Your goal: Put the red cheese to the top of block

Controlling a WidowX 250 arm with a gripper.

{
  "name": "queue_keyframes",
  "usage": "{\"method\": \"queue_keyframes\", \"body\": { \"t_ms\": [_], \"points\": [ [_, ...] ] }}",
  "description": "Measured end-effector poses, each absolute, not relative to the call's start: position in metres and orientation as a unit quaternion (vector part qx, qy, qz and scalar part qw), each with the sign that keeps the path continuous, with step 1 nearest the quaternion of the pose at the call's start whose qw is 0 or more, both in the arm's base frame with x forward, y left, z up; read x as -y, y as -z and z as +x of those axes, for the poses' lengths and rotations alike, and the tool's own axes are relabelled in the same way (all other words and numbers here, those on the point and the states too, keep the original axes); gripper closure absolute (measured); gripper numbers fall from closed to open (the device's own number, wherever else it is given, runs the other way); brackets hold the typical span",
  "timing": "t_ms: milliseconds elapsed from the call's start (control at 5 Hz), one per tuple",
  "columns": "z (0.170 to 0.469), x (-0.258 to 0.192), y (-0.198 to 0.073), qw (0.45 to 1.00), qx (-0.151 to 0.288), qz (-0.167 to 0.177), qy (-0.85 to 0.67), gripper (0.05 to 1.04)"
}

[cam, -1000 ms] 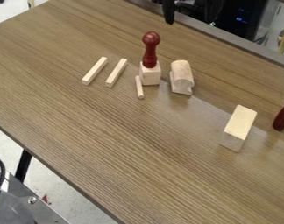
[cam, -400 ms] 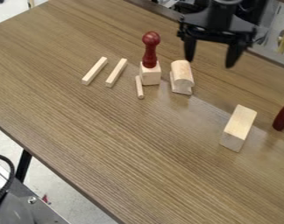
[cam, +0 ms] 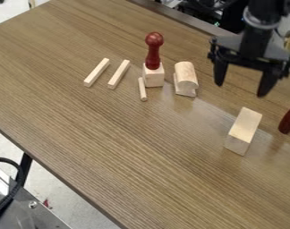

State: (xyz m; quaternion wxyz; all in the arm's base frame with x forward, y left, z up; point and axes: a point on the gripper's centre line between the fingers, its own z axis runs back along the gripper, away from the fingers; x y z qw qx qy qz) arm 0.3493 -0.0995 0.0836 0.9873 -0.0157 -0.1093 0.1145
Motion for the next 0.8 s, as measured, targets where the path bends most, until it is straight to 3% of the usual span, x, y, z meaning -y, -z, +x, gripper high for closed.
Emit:
{"method": "queue_keyframes", "body": {
  "t_ms": [800],
  "points": [
    [0.327, 0.127, -0.062, 0.994, 0.093, -0.038, -0.035, 0.084]
  ]
}}
